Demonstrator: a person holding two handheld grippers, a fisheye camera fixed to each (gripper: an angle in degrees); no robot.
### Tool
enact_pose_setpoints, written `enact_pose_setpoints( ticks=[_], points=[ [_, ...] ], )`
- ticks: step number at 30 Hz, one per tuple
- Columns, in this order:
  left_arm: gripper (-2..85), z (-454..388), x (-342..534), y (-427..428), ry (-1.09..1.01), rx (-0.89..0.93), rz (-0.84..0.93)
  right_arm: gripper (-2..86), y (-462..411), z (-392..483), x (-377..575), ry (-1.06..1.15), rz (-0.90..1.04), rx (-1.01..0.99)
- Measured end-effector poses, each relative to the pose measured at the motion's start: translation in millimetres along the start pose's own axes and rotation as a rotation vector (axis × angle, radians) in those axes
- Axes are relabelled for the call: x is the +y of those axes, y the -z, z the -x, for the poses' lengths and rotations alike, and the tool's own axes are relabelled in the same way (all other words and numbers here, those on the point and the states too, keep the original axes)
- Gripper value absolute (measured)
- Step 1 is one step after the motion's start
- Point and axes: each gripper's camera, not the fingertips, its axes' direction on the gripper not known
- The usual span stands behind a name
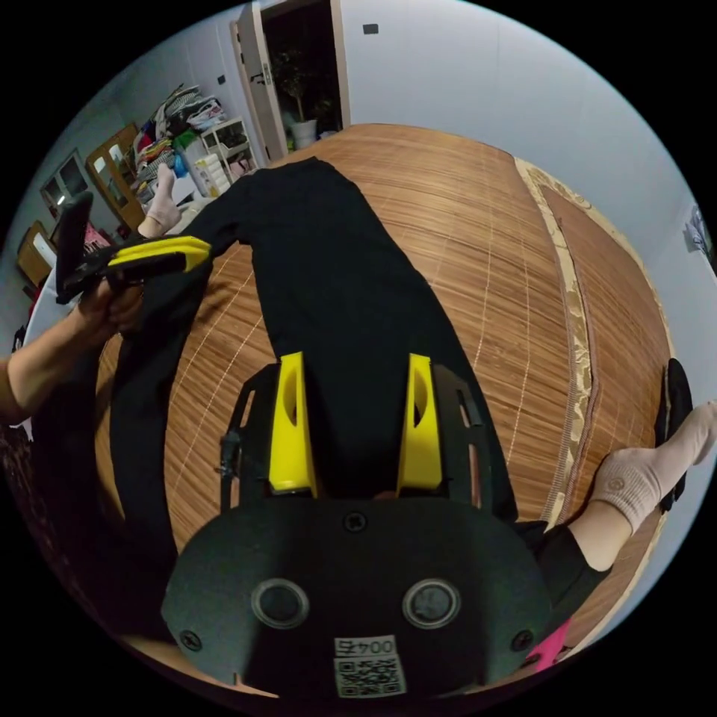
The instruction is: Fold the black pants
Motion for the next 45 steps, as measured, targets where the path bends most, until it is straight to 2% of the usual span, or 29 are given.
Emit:
enact_pose_setpoints(
  ticks=[3,8,20,23,27,39,43,45],
  points=[
    [2.8,-46.3,-4.7,-21.2,-0.134,-0.038,0.036,16.8,2.9,0.2,1.4,-0.008,0.03,-0.015],
    [2.0,-75.5,-1.0,-41.3,-0.19,-0.072,0.179,16.7,-1.8,14.8,-1.0,0.031,0.094,0.006],
    [3.0,-81.1,30.3,-18.4,-0.169,-0.011,0.181,21.2,20.3,44.2,8.9,0.043,0.072,-0.042],
    [2.8,-78.9,37.3,-12.7,-0.158,0.004,0.182,23.0,31.5,52.7,14.9,0.056,0.059,0.005],
    [2.3,-73.5,47.4,-4.4,-0.137,0.02,0.183,23.2,29.1,66.3,26.7,0.067,0.139,0.016],
    [3.7,-52.9,78.8,24.6,-0.117,0.052,0.183,28.2,51.7,121.5,50.8,0.072,0.161,0.05],
    [7.0,-46.6,87.7,45.0,-0.154,0.08,0.14,29.9,71.4,138.5,58.6,0.049,0.086,0.046],
    [10.1,-40.2,95.9,75.5,-0.158,0.065,0.081,29.7,91.9,148.1,67.1,0.02,-0.055,0.037]
  ],
)
